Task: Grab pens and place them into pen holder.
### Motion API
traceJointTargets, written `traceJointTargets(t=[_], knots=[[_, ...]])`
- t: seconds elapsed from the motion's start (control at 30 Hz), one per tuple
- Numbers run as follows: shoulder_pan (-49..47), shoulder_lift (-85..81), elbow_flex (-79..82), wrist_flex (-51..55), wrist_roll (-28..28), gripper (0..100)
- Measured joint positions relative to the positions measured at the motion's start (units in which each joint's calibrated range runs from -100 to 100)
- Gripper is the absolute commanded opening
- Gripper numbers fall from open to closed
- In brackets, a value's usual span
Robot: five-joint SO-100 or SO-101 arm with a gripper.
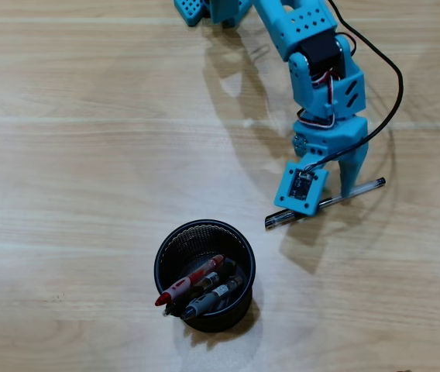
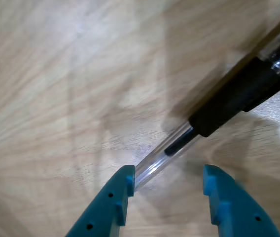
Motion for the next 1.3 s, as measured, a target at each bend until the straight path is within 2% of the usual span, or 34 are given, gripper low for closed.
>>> traceJointTargets(t=[0.53, 0.6, 0.7, 0.77, 1.3], knots=[[-0.3, 6.4, -1.6, -1.9, -0.1, 17], [-0.3, 6.6, -1.7, -1.9, -0.1, 13], [-0.1, 7.2, -1.7, -1.9, -0.1, 1], [0.3, 7.8, -1.7, -2.0, -0.2, 4], [-0.7, 7.9, -1.7, -2.0, -0.2, 2]])
